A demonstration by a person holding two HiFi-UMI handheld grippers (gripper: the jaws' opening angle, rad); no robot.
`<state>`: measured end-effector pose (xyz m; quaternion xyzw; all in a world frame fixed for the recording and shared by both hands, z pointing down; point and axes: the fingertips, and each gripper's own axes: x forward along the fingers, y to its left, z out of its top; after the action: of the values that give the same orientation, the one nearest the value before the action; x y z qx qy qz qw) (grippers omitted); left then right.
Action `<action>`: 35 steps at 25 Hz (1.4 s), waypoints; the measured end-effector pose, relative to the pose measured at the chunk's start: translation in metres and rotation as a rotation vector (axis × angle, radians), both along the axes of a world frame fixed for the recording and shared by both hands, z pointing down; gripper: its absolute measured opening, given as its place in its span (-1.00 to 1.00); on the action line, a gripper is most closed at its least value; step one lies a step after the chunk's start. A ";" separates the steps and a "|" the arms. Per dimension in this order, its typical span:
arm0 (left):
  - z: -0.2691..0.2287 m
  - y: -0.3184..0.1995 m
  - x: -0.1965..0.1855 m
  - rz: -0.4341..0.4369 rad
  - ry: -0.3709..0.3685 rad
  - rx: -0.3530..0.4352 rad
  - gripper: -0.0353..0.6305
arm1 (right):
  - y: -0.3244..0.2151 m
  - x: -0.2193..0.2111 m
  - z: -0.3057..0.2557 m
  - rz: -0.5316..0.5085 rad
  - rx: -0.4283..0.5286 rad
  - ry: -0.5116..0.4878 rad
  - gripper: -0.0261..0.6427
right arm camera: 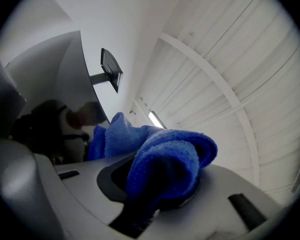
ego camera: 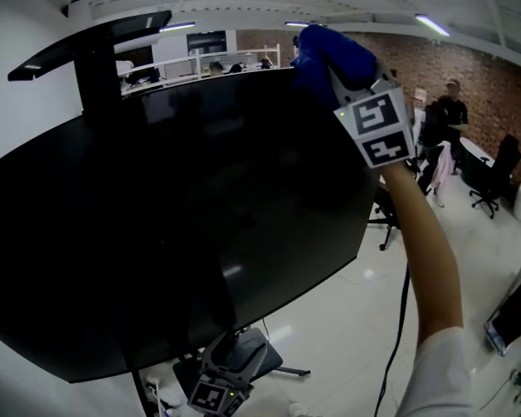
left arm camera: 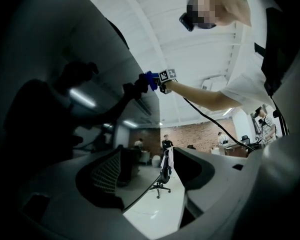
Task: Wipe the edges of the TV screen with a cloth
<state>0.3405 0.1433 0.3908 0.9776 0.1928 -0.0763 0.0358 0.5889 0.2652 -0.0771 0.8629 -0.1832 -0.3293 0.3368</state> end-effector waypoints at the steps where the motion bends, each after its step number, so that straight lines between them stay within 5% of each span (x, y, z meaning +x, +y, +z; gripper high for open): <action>1: 0.003 0.005 0.009 0.018 0.004 0.006 0.03 | 0.014 0.012 -0.003 0.026 0.006 -0.017 -0.60; 11: 0.014 0.112 0.106 0.226 0.022 0.020 0.03 | 0.159 0.147 0.008 0.250 0.058 -0.172 -0.61; 17: 0.022 0.157 0.138 0.337 -0.019 0.005 0.03 | 0.219 0.205 0.028 0.108 0.304 -0.364 -0.61; 21: 0.027 0.175 0.149 0.370 -0.045 -0.003 0.03 | 0.237 0.224 0.059 0.126 0.310 -0.413 -0.63; 28: 0.048 0.199 0.173 0.433 -0.070 0.035 0.03 | 0.222 0.214 0.181 0.038 0.287 -0.482 -0.66; 35: 0.074 0.200 0.176 0.460 -0.145 0.022 0.03 | 0.208 0.228 0.396 -0.001 0.383 -0.801 -0.66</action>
<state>0.5162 0.3430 0.4650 0.9112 0.4081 0.0064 0.0554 0.8168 0.4729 0.3185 0.9691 -0.2354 0.0028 0.0732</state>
